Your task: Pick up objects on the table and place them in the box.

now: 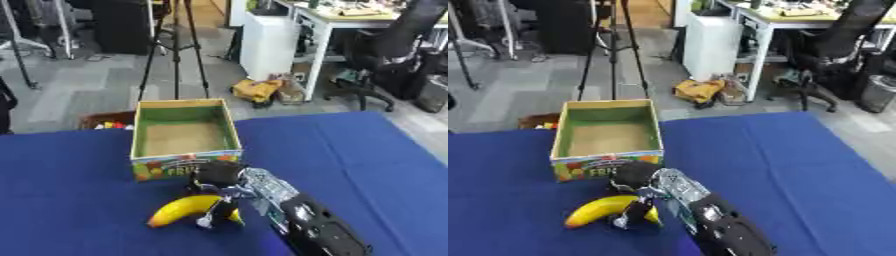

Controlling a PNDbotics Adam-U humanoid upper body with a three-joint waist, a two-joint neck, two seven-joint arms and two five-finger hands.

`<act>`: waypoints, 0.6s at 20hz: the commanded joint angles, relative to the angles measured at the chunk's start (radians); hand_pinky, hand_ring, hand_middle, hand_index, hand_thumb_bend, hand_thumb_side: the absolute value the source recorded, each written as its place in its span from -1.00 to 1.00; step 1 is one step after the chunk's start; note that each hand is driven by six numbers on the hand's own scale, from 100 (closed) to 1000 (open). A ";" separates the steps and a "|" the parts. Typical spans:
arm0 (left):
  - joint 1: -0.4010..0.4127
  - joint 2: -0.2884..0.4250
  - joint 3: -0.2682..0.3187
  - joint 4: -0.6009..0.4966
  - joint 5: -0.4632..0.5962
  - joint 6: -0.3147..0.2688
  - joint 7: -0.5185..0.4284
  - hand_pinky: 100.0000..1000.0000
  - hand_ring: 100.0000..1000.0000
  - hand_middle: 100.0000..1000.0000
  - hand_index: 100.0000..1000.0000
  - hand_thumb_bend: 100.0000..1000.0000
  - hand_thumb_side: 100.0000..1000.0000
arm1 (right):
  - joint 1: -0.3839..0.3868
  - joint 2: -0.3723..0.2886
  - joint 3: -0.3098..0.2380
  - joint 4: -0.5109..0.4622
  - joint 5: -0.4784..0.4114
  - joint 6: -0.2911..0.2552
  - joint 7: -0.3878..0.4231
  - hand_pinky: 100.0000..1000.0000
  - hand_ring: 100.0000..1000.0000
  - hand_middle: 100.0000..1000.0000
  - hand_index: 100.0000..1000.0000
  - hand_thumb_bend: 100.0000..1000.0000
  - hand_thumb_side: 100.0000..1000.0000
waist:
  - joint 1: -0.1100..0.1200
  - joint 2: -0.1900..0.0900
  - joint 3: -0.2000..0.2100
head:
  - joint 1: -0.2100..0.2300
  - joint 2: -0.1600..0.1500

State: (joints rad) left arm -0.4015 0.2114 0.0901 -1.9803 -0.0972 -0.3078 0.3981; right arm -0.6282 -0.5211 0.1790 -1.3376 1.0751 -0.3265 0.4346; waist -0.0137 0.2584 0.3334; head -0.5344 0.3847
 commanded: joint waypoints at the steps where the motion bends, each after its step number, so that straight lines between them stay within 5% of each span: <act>1: -0.015 0.008 0.006 -0.020 0.003 -0.001 0.004 -0.20 0.25 0.19 0.70 -1.00 0.96 | -0.014 -0.014 -0.006 -0.014 -0.008 -0.001 -0.014 -0.12 0.10 -0.02 0.24 -0.71 -0.18 | 0.004 -0.016 -0.002 | -0.002 -0.005; 12: -0.016 0.008 0.006 -0.020 0.000 -0.004 0.005 -0.20 0.25 0.19 0.70 -1.00 0.96 | -0.005 -0.026 -0.005 -0.047 -0.026 -0.004 -0.038 -0.16 0.05 -0.06 0.18 -0.79 -0.18 | 0.000 -0.022 -0.011 | 0.004 -0.005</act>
State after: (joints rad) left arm -0.4018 0.2114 0.0901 -1.9803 -0.0972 -0.3096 0.4003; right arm -0.6228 -0.5219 0.1797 -1.3576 1.0598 -0.3307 0.4052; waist -0.0156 0.2573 0.3225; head -0.5325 0.3848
